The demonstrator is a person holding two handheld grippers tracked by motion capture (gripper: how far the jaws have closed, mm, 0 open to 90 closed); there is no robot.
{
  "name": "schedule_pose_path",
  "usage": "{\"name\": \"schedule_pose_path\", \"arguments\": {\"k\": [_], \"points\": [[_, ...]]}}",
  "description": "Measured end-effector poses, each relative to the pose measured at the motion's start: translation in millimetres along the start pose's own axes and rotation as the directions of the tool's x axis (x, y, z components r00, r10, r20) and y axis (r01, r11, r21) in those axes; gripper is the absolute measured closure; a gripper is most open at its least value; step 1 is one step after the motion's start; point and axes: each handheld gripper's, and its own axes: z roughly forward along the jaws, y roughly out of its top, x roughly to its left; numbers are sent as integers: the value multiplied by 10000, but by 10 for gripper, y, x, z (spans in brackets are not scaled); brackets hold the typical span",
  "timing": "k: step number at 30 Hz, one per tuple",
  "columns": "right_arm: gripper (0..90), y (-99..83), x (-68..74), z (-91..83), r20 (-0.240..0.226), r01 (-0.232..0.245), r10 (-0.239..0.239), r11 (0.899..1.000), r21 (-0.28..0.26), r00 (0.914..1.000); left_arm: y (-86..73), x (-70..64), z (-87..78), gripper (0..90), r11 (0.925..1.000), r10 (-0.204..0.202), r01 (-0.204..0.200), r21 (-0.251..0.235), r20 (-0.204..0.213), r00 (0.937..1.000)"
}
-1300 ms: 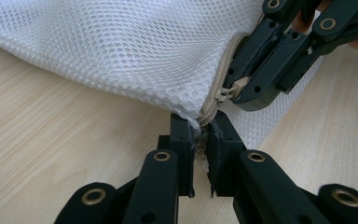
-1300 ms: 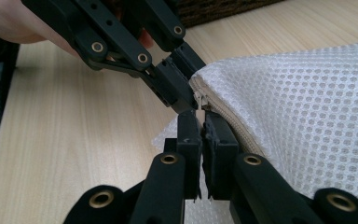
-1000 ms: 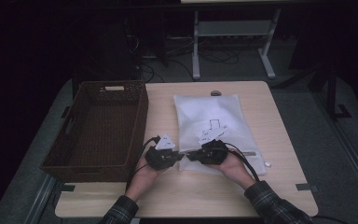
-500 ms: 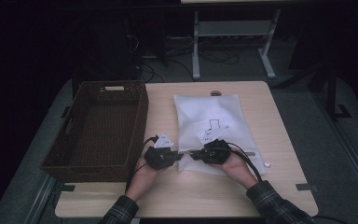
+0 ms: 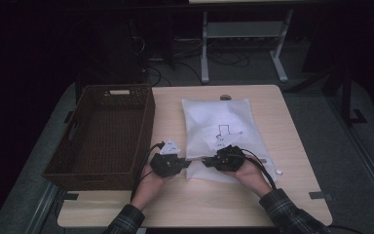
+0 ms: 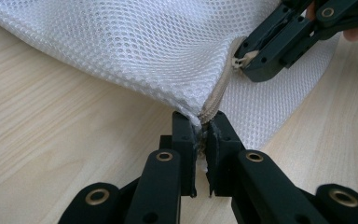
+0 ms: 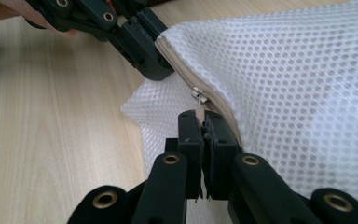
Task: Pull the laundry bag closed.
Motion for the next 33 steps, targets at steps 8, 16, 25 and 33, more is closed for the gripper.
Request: {"name": "schedule_pose_path", "arguments": {"k": [8, 16, 25, 33], "points": [[863, -46, -29, -59, 10, -180, 180, 9998, 61, 9998, -7, -2, 1, 832, 10000, -60, 60, 7, 52, 10000], [863, -78, -49, -105, 162, -199, 197, 9997, 113, 9997, -13, 9, -9, 832, 9999, -147, 147, -2, -5, 9999], [863, -142, -80, -180, 314, -314, 310, 9994, 136, 9990, -22, 13, -13, 831, 9997, -256, 256, 2, -38, 9997], [863, -201, -123, -285, 577, -476, 466, 9987, 162, 9972, -30, 29, -23, 831, 9994, -359, 360, 12, -61, 9993]]}}
